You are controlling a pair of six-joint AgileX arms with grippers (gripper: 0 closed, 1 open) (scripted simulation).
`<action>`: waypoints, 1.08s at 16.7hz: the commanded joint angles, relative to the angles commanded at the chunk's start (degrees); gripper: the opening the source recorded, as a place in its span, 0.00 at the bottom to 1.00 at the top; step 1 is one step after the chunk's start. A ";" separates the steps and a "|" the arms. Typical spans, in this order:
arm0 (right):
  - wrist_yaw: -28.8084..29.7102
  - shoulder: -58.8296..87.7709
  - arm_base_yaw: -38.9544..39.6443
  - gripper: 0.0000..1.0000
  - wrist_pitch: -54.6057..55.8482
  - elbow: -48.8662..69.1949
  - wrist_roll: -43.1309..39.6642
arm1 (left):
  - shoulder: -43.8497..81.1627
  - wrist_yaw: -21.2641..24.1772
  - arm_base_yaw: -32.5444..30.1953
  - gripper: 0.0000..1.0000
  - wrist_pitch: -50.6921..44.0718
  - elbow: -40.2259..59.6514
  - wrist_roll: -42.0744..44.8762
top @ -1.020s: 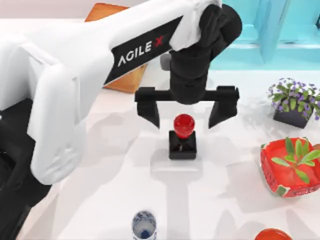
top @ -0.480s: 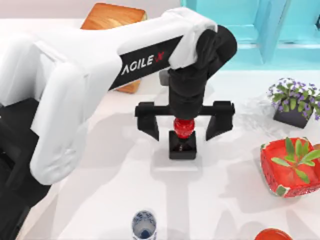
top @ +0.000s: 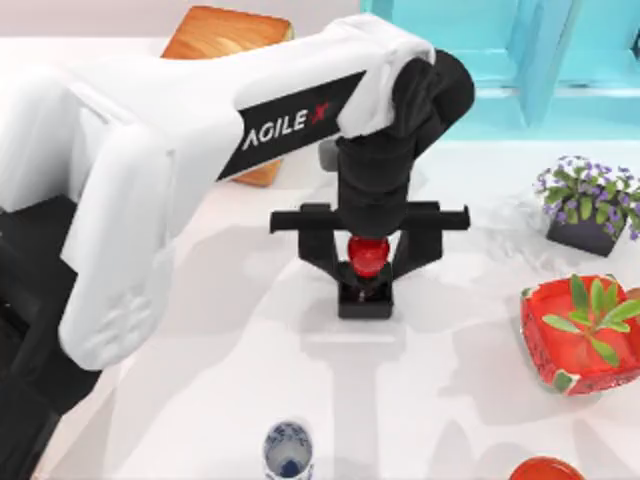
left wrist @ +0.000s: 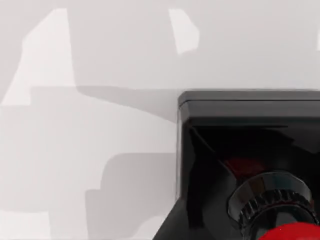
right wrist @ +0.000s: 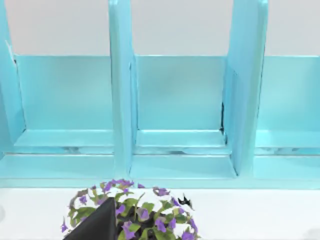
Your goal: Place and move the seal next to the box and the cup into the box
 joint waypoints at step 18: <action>0.00 0.00 0.00 1.00 0.00 0.00 0.00 | -3.74 -0.09 2.21 0.00 -2.88 -1.36 2.88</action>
